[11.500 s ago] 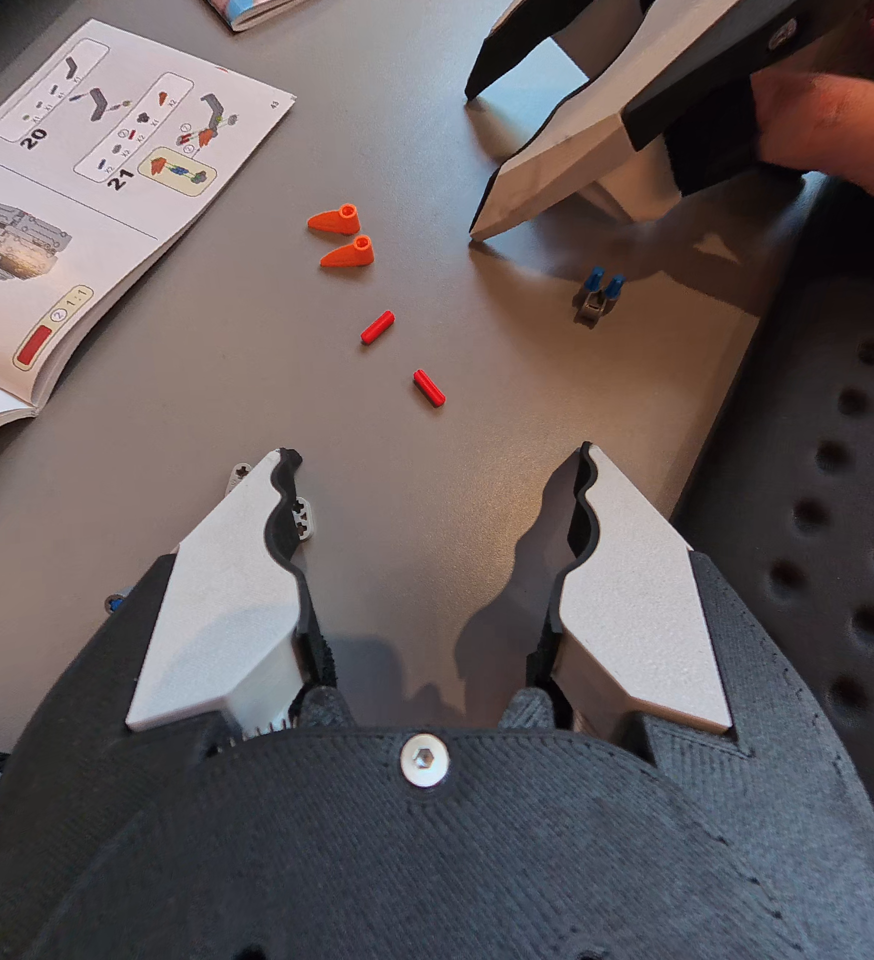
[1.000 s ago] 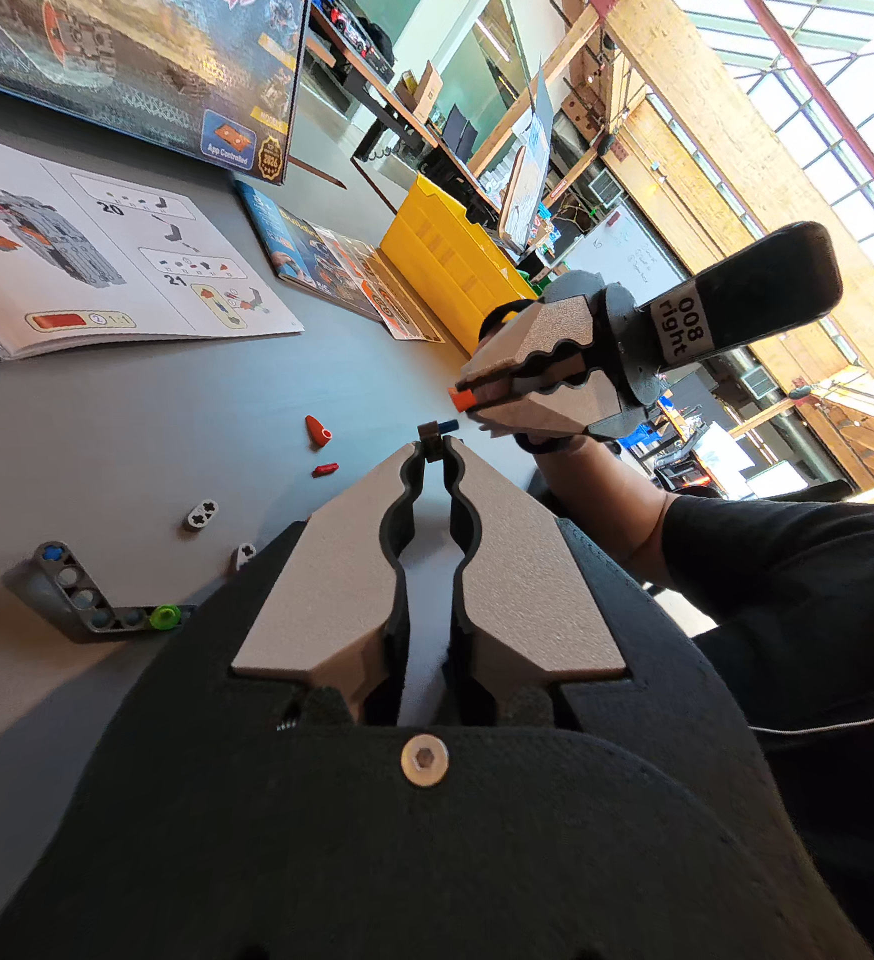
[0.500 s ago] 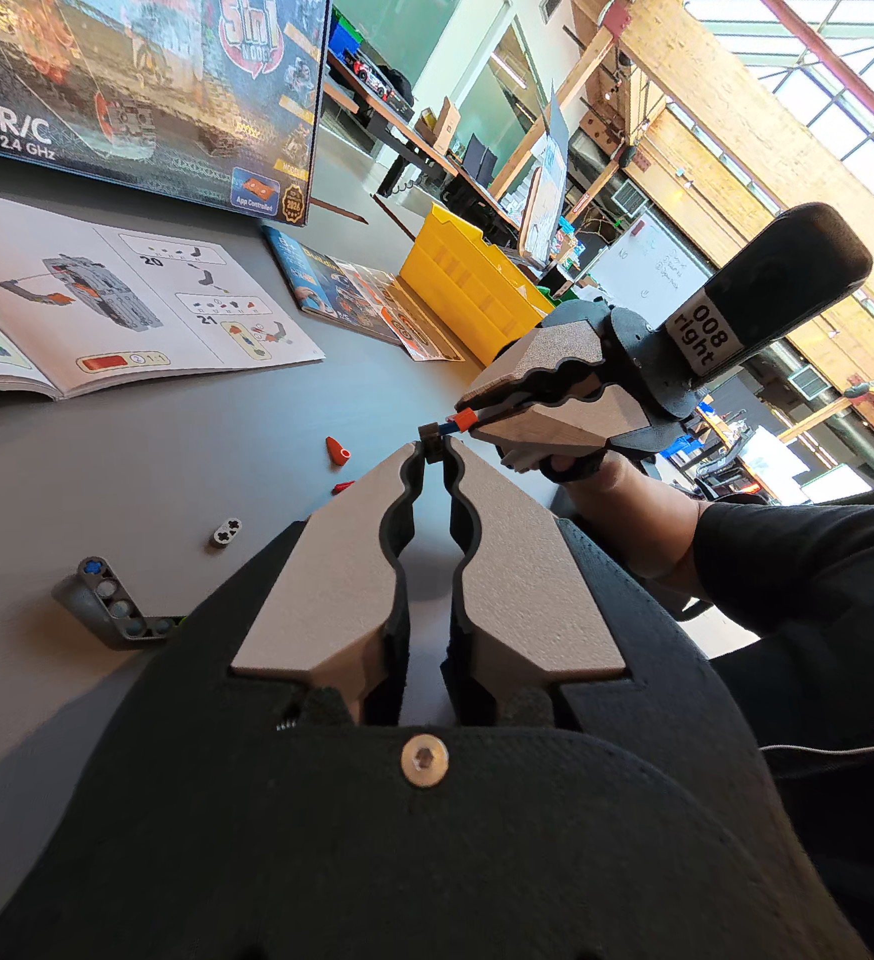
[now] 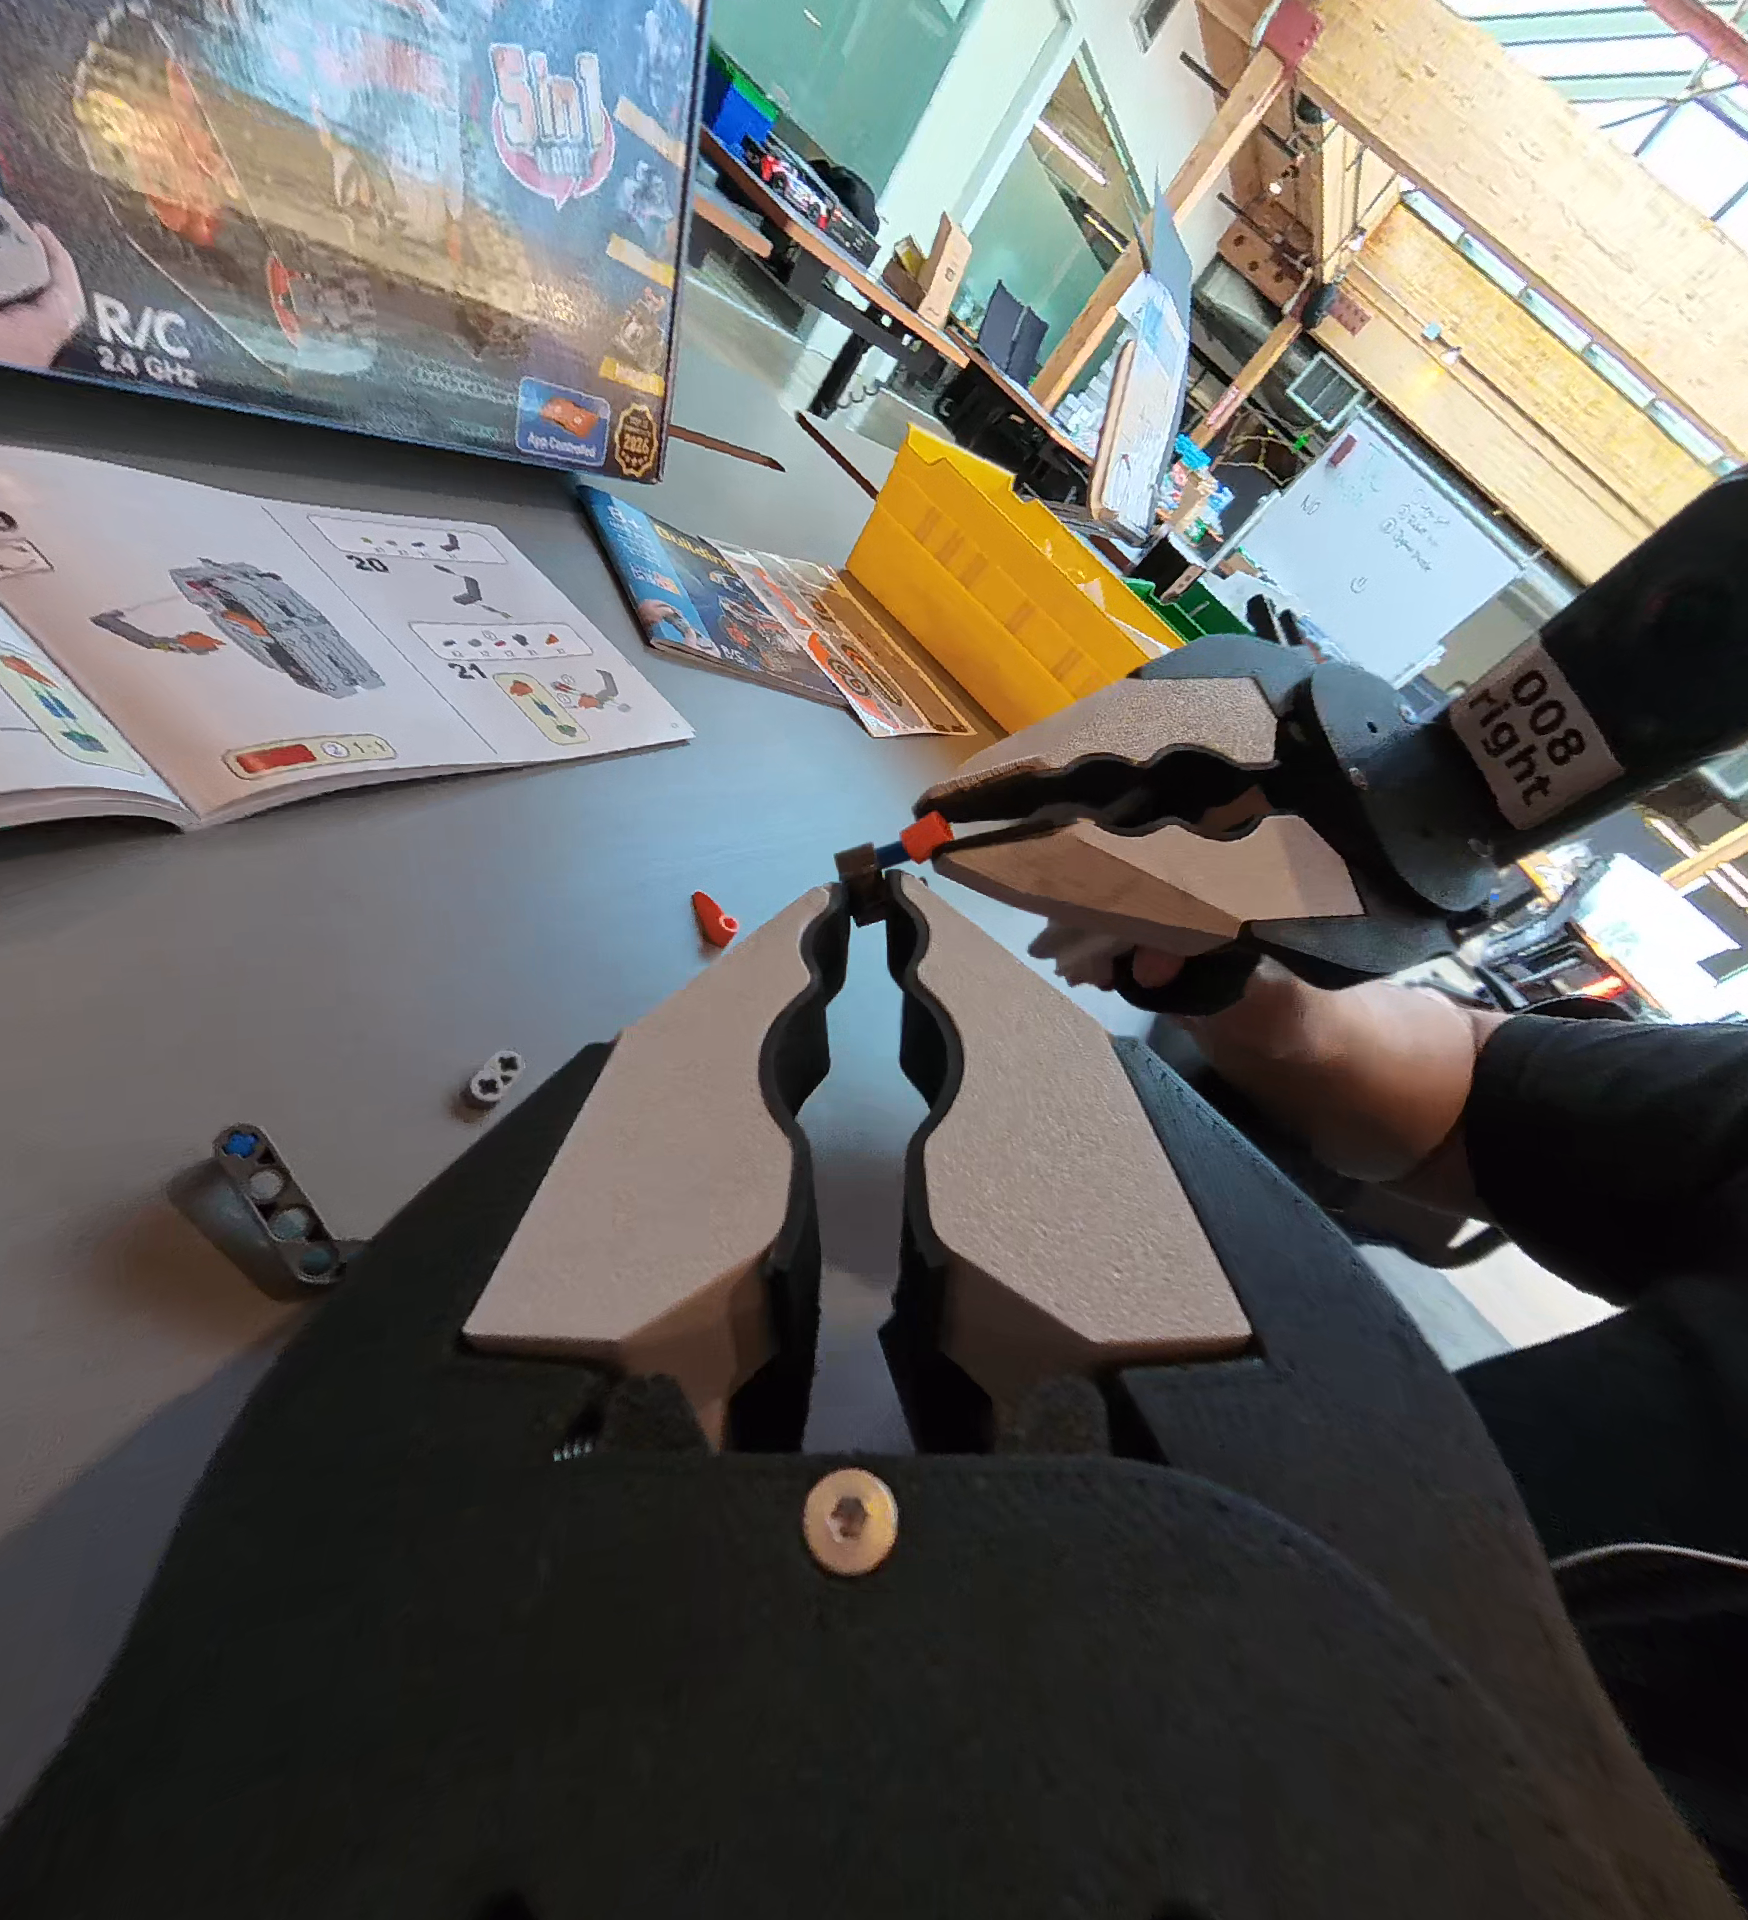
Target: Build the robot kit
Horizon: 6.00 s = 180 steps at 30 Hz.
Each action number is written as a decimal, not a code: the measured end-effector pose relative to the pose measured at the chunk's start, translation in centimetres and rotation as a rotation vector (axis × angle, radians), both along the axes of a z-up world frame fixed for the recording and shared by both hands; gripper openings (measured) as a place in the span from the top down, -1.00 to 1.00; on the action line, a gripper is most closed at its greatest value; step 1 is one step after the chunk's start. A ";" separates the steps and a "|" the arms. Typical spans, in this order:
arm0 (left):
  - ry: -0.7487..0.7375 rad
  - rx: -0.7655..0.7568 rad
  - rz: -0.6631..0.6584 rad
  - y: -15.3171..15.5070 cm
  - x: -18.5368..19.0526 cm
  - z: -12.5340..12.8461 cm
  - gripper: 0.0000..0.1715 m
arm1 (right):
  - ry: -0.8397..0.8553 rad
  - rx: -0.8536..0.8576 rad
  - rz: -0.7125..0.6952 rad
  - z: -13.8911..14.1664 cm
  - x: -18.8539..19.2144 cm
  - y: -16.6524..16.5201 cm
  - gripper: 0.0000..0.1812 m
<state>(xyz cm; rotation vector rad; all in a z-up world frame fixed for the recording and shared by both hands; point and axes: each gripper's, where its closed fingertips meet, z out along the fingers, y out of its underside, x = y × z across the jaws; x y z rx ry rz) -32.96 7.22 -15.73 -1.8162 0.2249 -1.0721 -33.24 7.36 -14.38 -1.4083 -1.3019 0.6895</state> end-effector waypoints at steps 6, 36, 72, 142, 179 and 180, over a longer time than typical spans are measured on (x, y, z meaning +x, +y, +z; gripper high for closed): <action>0.096 0.058 0.092 0.4 0.0 0.2 0.95 | 0.035 -0.085 -0.046 0.0 0.1 0.5 0.93; 0.015 0.051 -0.047 -1.1 1.3 0.5 0.95 | -0.001 -0.005 0.335 0.0 1.5 -1.5 0.92; 0.116 0.173 -0.040 -1.6 1.5 1.4 0.95 | -0.103 0.294 0.336 0.4 2.7 -1.8 0.92; 1.198 1.007 -0.107 -4.4 5.7 -1.4 0.94 | -0.405 0.694 0.523 -3.7 4.6 -3.9 0.68; 0.813 0.617 -0.368 -5.3 6.1 -3.6 0.95 | -0.483 0.281 0.611 -6.6 5.0 -5.2 0.81; 0.815 0.618 -0.368 -5.3 6.1 -3.7 0.95 | -0.485 0.279 0.613 -6.6 5.1 -5.2 0.81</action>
